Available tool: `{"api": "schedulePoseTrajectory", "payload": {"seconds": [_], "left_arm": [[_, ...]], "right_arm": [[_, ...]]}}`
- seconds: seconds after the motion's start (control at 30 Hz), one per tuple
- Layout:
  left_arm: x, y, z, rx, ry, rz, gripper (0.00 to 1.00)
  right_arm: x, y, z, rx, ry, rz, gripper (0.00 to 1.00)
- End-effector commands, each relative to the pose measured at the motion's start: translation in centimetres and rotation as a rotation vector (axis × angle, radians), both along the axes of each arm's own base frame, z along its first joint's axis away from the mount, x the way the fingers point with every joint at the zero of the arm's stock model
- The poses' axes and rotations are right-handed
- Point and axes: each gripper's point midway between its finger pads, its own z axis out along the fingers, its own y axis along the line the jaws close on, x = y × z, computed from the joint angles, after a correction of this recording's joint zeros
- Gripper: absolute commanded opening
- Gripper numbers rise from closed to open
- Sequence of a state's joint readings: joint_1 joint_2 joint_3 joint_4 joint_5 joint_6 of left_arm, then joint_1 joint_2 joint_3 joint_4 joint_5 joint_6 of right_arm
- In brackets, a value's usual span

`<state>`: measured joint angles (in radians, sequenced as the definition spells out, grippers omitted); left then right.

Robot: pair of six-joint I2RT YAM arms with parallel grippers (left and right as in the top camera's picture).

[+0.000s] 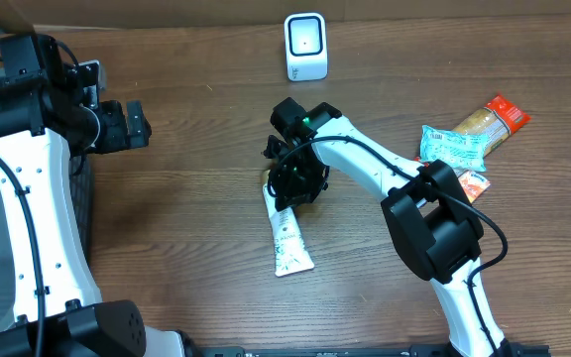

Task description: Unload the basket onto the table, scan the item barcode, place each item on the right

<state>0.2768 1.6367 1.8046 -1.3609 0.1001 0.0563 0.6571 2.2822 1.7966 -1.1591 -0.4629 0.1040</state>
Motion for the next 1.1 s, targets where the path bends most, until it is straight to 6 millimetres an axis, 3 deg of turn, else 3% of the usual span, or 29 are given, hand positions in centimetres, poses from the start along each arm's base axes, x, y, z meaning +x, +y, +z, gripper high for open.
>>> {"api": "schedulePoseTrajectory", "payload": {"seconds": [0.0,0.3,0.5,0.67,0.83,0.97,1.07], "left_arm": [[0.2,0.0,0.6,0.011,-0.02,-0.017,1.0],[0.2,0.0,0.6,0.011,-0.02,-0.017,1.0],[0.2,0.0,0.6,0.011,-0.02,-0.017,1.0],[0.2,0.0,0.6,0.01,-0.02,-0.017,1.0],[0.2,0.0,0.6,0.01,-0.02,-0.017,1.0],[0.2,0.0,0.6,0.011,-0.02,-0.017,1.0],[0.2,0.0,0.6,0.011,-0.02,-0.017,1.0]], "right_arm": [[0.0,-1.7,0.7,-0.041,-0.023,0.013,0.11],[2.5,-5.6,3.3,-0.04,-0.03,-0.097,0.18],[3.4,-7.1,2.9,-0.094,-0.059,-0.113,0.4],[4.1,-7.5,3.6,-0.105,-0.089,-0.119,0.42],[5.6,-7.4,7.4,-0.086,-0.196,-0.129,0.48],[5.2,-6.8,9.3,-0.122,-0.29,-0.106,0.51],[4.3,-5.8,9.4,-0.208,-0.352,-0.106,0.51]]}}
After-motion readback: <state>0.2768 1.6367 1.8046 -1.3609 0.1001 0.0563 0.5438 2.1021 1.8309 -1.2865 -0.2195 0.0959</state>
